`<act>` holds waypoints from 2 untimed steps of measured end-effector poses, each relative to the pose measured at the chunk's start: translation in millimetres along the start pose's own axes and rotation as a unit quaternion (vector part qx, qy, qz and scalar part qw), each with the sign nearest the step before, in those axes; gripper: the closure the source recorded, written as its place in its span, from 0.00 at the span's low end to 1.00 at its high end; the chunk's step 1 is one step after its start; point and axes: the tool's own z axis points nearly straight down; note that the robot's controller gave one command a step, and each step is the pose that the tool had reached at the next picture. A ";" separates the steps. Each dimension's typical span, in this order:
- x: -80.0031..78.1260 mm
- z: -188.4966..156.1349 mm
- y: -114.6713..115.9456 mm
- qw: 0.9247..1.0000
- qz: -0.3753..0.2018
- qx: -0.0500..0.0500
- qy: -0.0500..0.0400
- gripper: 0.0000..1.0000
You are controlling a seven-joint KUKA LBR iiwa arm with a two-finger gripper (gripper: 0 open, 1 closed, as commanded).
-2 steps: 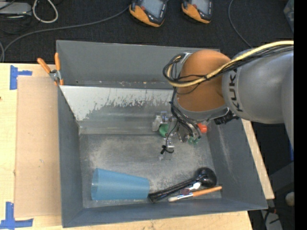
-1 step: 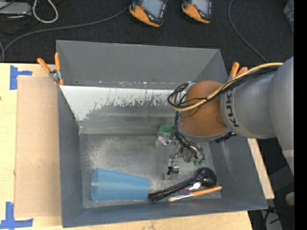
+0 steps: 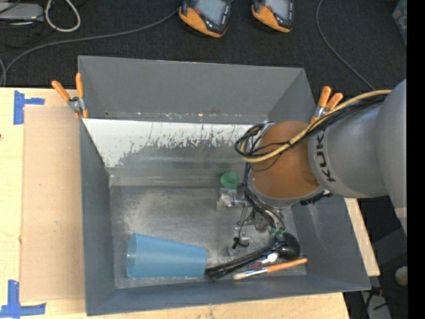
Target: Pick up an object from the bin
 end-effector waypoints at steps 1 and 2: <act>-3.4 -6.9 -5.0 1.000 -0.009 0.000 0.007 1.00; -3.4 -6.9 -5.0 1.000 -0.008 0.000 0.007 1.00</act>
Offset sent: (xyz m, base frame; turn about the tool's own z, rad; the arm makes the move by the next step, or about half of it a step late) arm 0.0000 0.0000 0.0000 0.0000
